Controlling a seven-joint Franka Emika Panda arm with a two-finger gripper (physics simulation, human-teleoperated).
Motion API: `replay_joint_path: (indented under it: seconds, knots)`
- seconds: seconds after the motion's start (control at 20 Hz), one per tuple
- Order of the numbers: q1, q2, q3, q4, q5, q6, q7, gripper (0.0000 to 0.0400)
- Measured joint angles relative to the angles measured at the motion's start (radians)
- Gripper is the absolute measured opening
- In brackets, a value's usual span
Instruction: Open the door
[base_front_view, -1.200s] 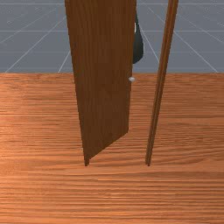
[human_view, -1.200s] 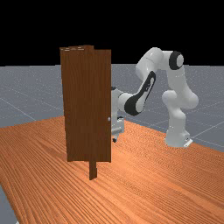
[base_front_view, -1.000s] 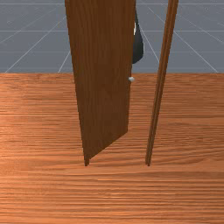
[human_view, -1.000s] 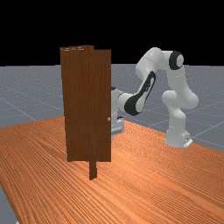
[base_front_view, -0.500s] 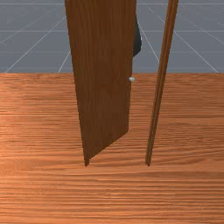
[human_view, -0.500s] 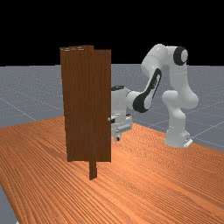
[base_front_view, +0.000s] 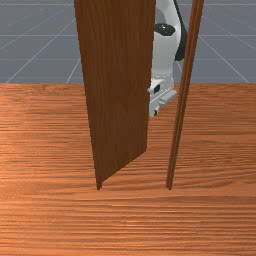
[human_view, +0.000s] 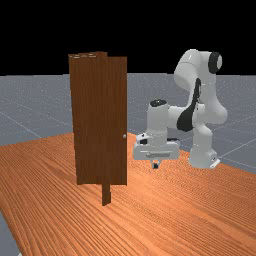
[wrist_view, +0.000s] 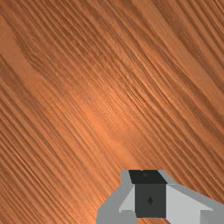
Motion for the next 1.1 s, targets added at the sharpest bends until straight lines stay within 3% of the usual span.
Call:
replay_joint_path:
  seconds: [0.1, 0.2, 0.25, 0.3, 0.4, 0.55, 0.65, 0.75, 0.8, 0.95, 1.1]
  knots:
    - [0.11, 0.065, 0.034, 0.099, -0.005, -0.039, 0.197, 0.0]
    - [0.182, 0.122, 0.068, 0.188, -0.024, -0.074, 0.193, 0.0]
    - [0.195, 0.138, 0.087, 0.212, -0.038, -0.082, 0.121, 0.0]
    - [0.206, 0.153, 0.099, 0.24, -0.099, -0.116, 0.014, 0.0]
    - [0.17, 0.211, 0.133, 0.326, -0.077, -0.115, -0.195, 0.0]
    - [0.153, 0.436, 0.126, 0.705, -0.088, -0.264, -0.288, 0.0]
    - [0.16, 0.672, 0.105, 1.127, -0.08, -0.445, -0.278, 0.0]
    - [0.158, 0.687, 0.091, 1.139, -0.07, -0.451, -0.211, 0.0]
    - [0.156, 0.738, 0.099, 1.234, -0.079, -0.49, -0.282, 0.0]
    - [0.108, 0.675, 0.11, 1.11, -0.084, -0.433, -0.382, 0.0]
    - [-0.032, 0.564, 0.146, 0.91, -0.101, -0.337, -0.738, 0.0]
